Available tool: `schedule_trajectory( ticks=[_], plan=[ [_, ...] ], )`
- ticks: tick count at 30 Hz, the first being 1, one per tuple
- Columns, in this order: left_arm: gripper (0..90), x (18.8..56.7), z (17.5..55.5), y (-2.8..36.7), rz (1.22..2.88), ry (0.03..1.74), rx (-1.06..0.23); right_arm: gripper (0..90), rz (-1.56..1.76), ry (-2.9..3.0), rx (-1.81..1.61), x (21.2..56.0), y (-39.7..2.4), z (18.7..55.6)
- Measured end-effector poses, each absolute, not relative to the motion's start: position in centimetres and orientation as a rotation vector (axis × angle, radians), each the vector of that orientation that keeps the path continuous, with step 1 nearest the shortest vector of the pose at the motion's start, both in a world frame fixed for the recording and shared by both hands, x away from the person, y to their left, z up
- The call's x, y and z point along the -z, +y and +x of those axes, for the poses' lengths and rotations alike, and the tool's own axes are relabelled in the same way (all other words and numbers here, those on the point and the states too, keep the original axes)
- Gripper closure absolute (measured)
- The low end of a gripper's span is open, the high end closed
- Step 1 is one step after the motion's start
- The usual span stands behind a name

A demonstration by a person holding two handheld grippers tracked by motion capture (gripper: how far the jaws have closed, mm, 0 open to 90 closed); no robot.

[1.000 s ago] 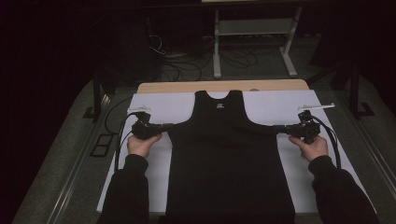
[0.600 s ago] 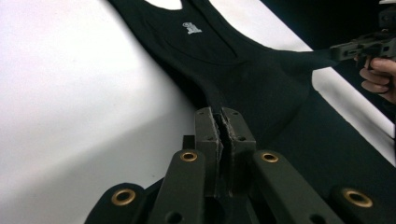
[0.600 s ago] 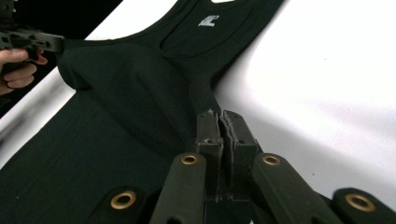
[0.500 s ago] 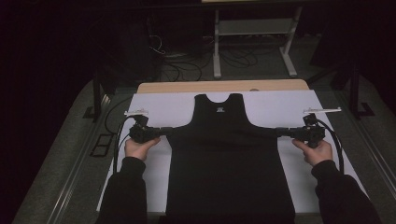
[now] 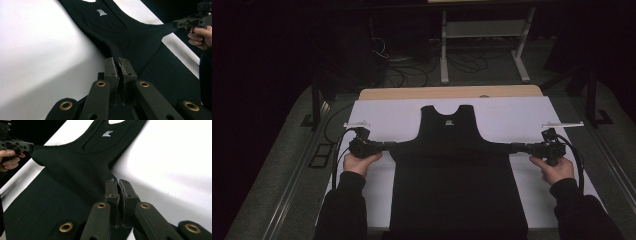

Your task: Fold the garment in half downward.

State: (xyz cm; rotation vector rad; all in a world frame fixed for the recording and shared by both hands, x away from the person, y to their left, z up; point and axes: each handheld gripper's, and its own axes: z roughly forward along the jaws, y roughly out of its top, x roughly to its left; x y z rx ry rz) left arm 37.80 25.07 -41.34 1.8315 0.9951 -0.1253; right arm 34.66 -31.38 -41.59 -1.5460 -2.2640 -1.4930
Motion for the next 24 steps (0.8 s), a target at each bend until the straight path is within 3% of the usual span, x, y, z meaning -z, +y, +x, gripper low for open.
schedule_trajectory(
  ticks=[24],
  plan=[
    [85.0, 42.4, 35.2, 24.5, 1.949, 0.984, 0.218, 84.7, -1.56, -2.257, 1.395, 42.8, -31.8, 32.1]
  ],
)
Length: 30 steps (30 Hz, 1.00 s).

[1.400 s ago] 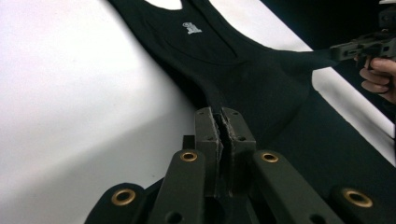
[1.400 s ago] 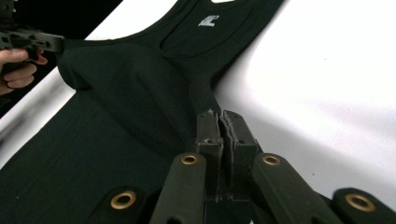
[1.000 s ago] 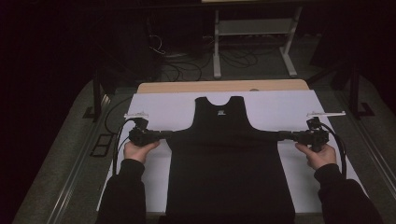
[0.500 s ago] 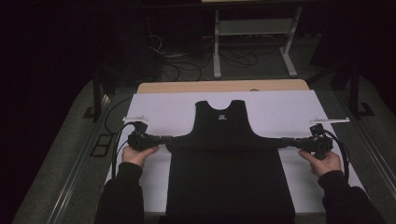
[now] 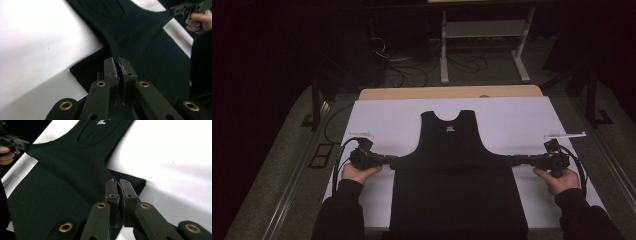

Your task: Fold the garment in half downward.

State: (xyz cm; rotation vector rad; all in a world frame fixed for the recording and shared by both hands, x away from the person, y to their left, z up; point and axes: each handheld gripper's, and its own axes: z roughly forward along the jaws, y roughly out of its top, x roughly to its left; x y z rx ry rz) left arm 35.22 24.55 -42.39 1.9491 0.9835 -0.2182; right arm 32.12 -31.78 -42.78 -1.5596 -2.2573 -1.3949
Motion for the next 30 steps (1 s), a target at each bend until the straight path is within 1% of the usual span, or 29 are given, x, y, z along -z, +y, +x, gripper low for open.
schedule_trajectory(
  ticks=[16, 30],
  plan=[
    [84.7, 42.8, 34.1, 24.5, 1.987, 0.973, 0.231, 84.4, -1.549, -2.268, 1.358, 43.1, -31.7, 31.0],
    [84.8, 43.5, 33.8, 24.4, 2.041, 0.978, 0.269, 84.4, -1.512, -2.276, 1.307, 43.2, -31.4, 30.2]
  ],
)
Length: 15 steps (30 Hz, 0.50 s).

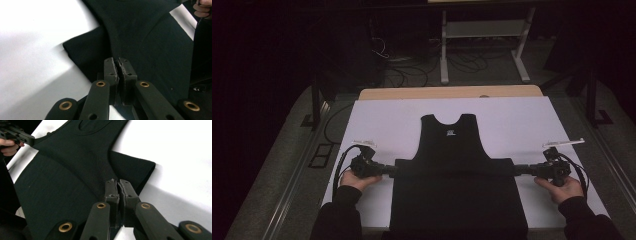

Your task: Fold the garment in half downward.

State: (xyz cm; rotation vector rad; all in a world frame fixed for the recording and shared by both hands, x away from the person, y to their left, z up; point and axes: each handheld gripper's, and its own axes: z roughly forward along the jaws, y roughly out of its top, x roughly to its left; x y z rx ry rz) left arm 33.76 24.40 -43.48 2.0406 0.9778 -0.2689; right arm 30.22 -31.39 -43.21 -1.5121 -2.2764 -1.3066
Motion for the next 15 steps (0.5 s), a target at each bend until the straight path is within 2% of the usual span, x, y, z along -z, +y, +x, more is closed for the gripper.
schedule_trajectory(
  ticks=[15],
  plan=[
    [84.7, 43.71, 33.26, 24.42, 2.063, 0.961, 0.295, 84.4, -1.503, -2.271, 1.303, 43.22, -31.57, 29.47]
  ],
)
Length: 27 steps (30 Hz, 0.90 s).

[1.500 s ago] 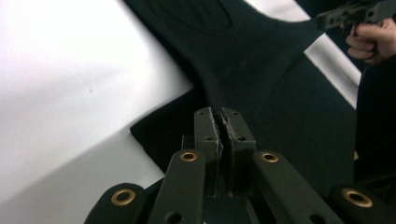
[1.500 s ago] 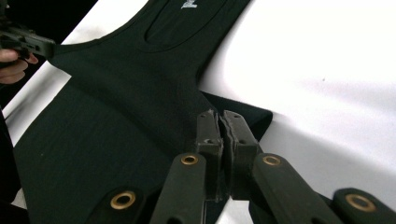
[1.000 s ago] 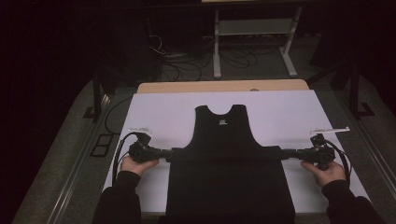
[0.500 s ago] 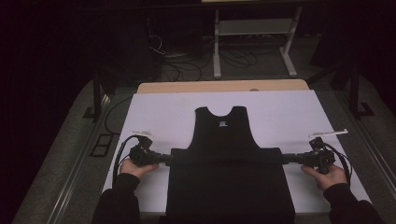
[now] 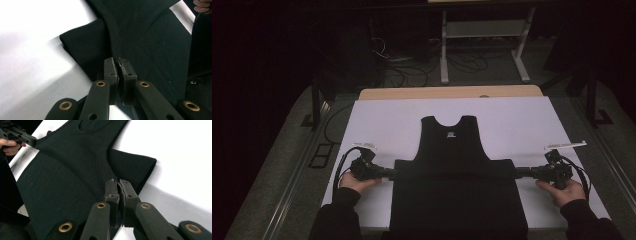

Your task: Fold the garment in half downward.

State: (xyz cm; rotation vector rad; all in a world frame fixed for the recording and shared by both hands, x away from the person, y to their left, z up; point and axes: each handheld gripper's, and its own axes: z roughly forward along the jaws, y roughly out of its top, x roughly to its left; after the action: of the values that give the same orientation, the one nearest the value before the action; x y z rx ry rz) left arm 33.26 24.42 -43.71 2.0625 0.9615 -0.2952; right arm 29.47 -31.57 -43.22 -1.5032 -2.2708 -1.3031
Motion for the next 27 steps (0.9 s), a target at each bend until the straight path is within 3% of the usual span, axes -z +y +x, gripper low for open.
schedule_trajectory(
  ticks=[22, 27],
  plan=[
    [84.4, 43.79, 32.99, 24.55, 2.083, 0.952, 0.312, 84.3, -1.513, -2.254, 1.278, 43.37, -31.74, 28.69],
    [80.9, 43.86, 33.02, 24.53, 2.086, 0.973, 0.312, 81.7, -1.493, -2.241, 1.284, 43.42, -31.69, 28.72]
  ],
)
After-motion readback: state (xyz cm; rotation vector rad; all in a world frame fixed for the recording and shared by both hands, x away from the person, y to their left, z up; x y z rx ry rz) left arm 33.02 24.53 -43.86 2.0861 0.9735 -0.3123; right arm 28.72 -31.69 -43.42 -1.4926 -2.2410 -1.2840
